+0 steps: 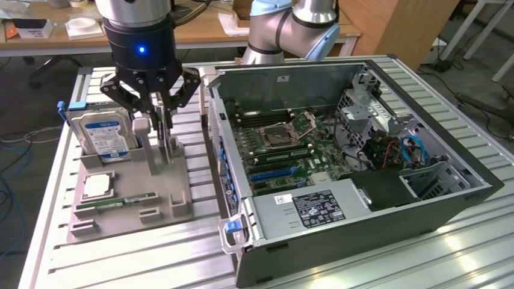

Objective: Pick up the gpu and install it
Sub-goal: 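Pick up the gpu and move the gpu toward the slot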

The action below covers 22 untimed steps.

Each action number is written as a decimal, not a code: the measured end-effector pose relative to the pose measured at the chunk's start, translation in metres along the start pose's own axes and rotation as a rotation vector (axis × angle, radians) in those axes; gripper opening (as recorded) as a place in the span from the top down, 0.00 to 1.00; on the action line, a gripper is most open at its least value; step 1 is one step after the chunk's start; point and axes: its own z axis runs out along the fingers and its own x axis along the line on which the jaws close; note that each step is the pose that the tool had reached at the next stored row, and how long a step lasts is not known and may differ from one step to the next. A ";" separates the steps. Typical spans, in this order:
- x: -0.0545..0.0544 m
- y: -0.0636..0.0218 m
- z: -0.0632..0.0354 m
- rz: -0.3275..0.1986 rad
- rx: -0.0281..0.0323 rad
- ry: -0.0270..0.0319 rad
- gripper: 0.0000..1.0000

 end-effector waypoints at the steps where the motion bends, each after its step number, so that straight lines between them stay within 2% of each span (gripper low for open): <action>1: 0.000 0.0001 0.0000 0.000 0.0000 0.0000 0.74; 7: 0.000 0.0014 -0.0013 0.000 0.0012 0.0001 0.74; 12: 0.000 0.0017 -0.0091 0.000 0.0010 0.0010 0.74; 22: 0.000 0.0021 -0.0183 0.000 0.0010 0.0027 0.74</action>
